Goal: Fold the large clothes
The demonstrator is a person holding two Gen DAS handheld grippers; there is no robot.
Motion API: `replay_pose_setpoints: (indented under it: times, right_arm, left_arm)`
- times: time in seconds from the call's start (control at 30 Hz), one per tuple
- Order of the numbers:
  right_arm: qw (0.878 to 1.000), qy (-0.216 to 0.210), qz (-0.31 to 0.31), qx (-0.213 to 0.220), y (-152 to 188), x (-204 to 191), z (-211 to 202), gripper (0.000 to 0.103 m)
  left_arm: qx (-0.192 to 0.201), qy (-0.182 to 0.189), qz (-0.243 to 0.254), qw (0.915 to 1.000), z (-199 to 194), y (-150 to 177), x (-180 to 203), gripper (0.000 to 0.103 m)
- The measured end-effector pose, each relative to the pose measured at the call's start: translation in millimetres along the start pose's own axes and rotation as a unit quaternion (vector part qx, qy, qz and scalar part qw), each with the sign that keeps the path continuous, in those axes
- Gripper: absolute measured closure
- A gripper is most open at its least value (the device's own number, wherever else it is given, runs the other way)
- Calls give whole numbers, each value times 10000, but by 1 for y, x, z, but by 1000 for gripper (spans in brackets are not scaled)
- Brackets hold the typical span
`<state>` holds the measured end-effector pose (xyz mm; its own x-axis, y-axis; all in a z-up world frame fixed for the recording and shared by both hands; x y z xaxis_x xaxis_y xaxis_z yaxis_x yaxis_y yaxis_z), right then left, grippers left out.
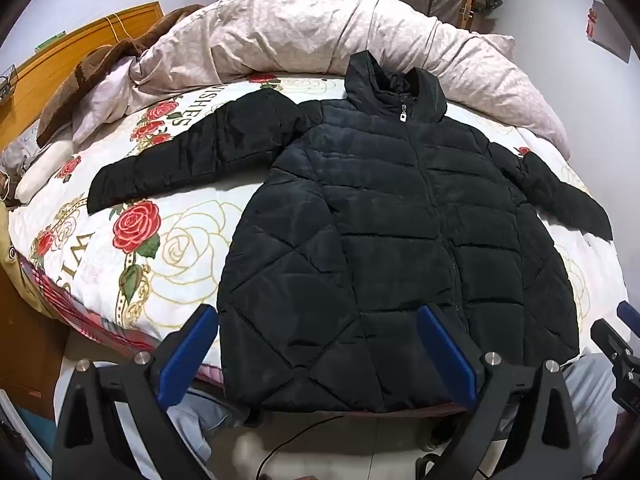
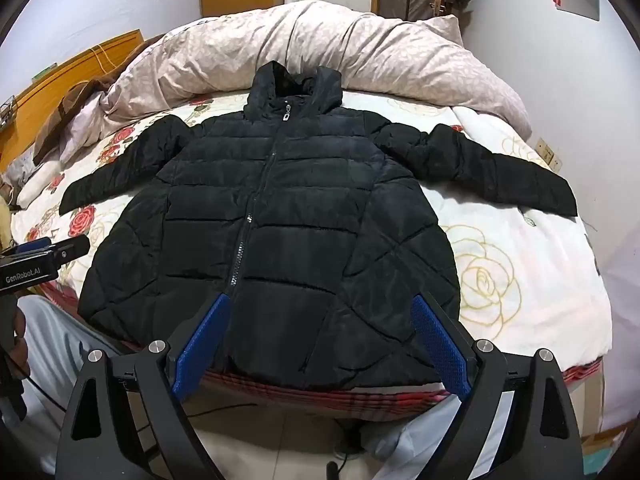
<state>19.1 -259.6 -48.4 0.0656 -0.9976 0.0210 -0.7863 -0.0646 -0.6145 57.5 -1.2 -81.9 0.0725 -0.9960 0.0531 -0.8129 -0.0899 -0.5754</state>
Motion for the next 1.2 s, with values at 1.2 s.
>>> replay_pose_setpoints:
  times: [1.2]
  right_arm:
    - [10000, 11, 30, 6, -1, 1, -4, 11]
  left_arm:
    - [-152, -5, 188, 9997, 0, 18, 10, 2]
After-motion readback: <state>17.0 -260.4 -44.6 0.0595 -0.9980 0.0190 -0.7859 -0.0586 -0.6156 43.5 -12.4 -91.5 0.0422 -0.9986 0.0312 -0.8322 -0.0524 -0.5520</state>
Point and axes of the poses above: each gripper's, at about its wrist camera, not at the fingertips, and z roughly the way its jaws point, x to its right, y to its underside, the point moved 10 cm from there along z, roughly the way its jaws point, and after that the axes turned 1 degree about z, right-handed, at the moved point
